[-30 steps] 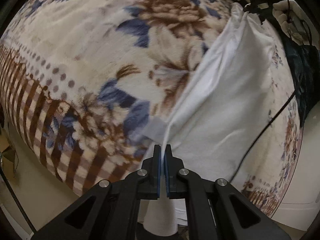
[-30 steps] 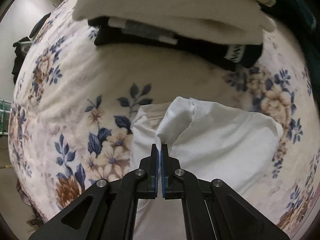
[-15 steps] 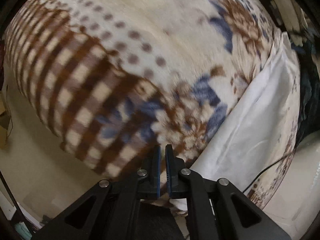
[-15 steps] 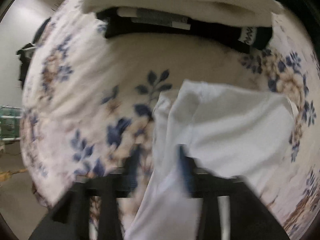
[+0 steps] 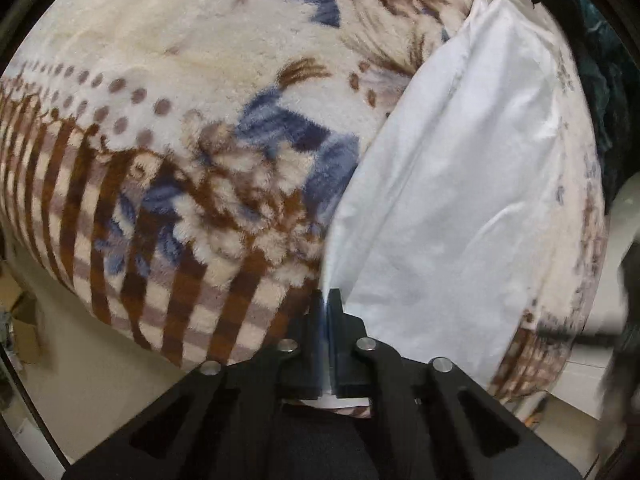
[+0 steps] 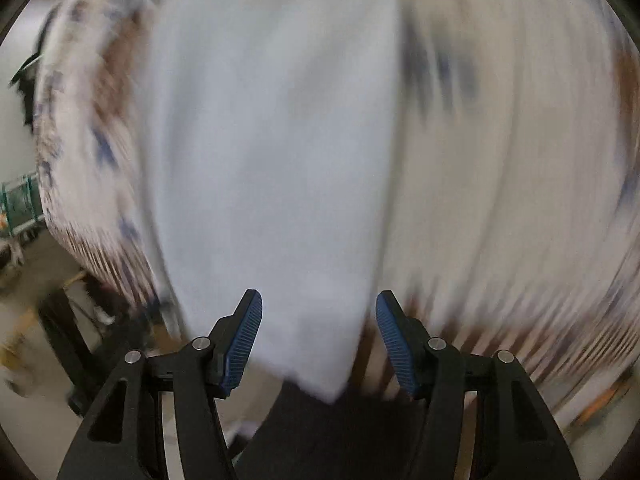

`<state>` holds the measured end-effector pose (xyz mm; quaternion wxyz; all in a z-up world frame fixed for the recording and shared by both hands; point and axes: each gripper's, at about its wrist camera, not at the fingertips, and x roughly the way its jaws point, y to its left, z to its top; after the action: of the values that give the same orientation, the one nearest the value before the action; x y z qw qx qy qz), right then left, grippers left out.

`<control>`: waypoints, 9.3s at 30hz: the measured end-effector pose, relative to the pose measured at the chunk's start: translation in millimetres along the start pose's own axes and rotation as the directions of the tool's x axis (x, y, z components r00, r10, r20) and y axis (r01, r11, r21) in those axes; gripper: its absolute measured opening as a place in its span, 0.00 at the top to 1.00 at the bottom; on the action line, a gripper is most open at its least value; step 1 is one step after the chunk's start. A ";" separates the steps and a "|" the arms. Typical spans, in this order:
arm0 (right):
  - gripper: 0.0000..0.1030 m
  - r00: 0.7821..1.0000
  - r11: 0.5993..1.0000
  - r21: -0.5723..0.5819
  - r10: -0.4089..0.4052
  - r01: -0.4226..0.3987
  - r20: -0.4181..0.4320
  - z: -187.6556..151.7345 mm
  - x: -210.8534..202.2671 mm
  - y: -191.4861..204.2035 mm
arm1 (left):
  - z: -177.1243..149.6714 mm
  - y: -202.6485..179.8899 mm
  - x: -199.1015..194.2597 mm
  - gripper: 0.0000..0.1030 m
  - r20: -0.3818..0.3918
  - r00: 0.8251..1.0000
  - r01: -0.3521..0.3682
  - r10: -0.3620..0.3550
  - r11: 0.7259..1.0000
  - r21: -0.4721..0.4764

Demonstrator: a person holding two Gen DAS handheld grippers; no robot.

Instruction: Fold small clothes

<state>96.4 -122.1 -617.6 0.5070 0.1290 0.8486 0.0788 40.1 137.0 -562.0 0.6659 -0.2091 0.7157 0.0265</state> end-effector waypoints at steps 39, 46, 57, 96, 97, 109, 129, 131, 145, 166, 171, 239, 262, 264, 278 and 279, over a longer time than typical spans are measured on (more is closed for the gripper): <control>0.17 0.918 0.958 0.150 0.176 -0.242 0.354 -49.6 -117.2 -108.0 | 176.8 -128.5 -90.0 0.08 0.215 0.966 0.127 -0.144 0.988 0.092; 0.17 0.884 0.946 0.238 0.091 -0.221 0.459 114.5 -149.5 -135.9 | 334.5 -204.7 -38.2 0.08 0.246 0.958 0.102 -0.147 0.977 0.187; 0.17 0.897 0.932 0.339 -0.035 -0.130 0.441 242.7 -147.4 -182.4 | 403.2 -236.1 1.9 0.97 0.230 0.953 0.114 -0.196 0.938 0.327; 0.87 0.767 0.863 -0.063 0.477 -0.501 0.430 446.9 -203.9 -53.9 | 419.0 -241.5 17.9 0.91 0.041 0.949 0.274 -0.313 0.882 0.384; 0.88 0.764 0.867 -0.082 0.475 -0.492 0.438 442.7 -208.4 -47.9 | 416.5 -242.1 11.8 0.91 0.050 0.946 0.278 -0.321 0.878 0.390; 0.88 0.711 0.872 -0.241 0.487 -0.426 0.507 349.5 -235.7 0.4 | 348.4 -213.8 -65.3 0.91 0.128 0.878 0.369 -0.461 0.822 0.433; 0.32 0.880 0.885 -0.323 0.417 -0.336 0.226 141.1 -155.8 -49.1 | 211.5 -79.1 -57.4 0.41 -0.043 0.939 0.345 -0.342 0.926 0.153; 0.32 0.855 0.883 -0.289 0.446 -0.370 0.266 133.0 -163.7 -61.2 | 220.2 -88.0 -59.8 0.41 -0.027 0.942 0.335 -0.335 0.931 0.143; 0.64 0.870 0.950 0.042 0.264 -0.309 0.416 168.0 -136.8 -54.6 | 224.0 -151.5 11.2 0.41 -0.060 0.997 -0.014 0.039 0.928 0.372; 0.96 0.636 0.543 0.345 0.560 -0.766 0.531 137.3 -81.8 -103.7 | 221.1 -105.2 -6.3 0.41 -0.119 0.926 0.346 -0.359 0.931 -0.119; 0.96 0.739 0.671 0.359 0.442 -0.649 0.509 123.0 -83.1 -88.5 | 216.0 -101.3 5.2 0.41 -0.125 0.930 0.327 -0.347 0.932 -0.156; 0.48 0.799 0.862 0.269 0.224 -0.429 0.558 142.9 -128.4 -55.8 | 227.0 -132.4 13.2 0.46 -0.051 0.997 0.057 -0.049 0.986 0.160; 1.00 0.805 0.860 0.324 0.154 -0.395 0.573 233.0 -129.7 -88.4 | 243.1 -118.6 7.9 0.46 -0.077 0.993 0.099 -0.086 0.977 0.188; 1.00 0.820 0.880 0.341 0.091 -0.332 0.565 233.9 -132.3 -88.1 | 244.5 -118.3 6.6 0.46 -0.081 0.992 0.106 -0.093 0.979 0.174; 0.89 0.857 0.874 0.316 0.189 -0.369 0.480 211.4 -101.2 -72.5 | 254.5 -125.4 12.8 0.44 -0.046 0.998 0.047 -0.036 0.963 0.266; 0.89 0.850 0.867 0.317 0.197 -0.383 0.488 208.4 -102.3 -75.5 | 252.9 -125.9 9.3 0.45 -0.044 0.998 0.049 -0.038 0.961 0.271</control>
<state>315.7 -224.1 -650.3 0.6292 0.3745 0.6791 -0.0516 320.2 99.9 -568.9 0.6748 -0.1318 0.7205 -0.0906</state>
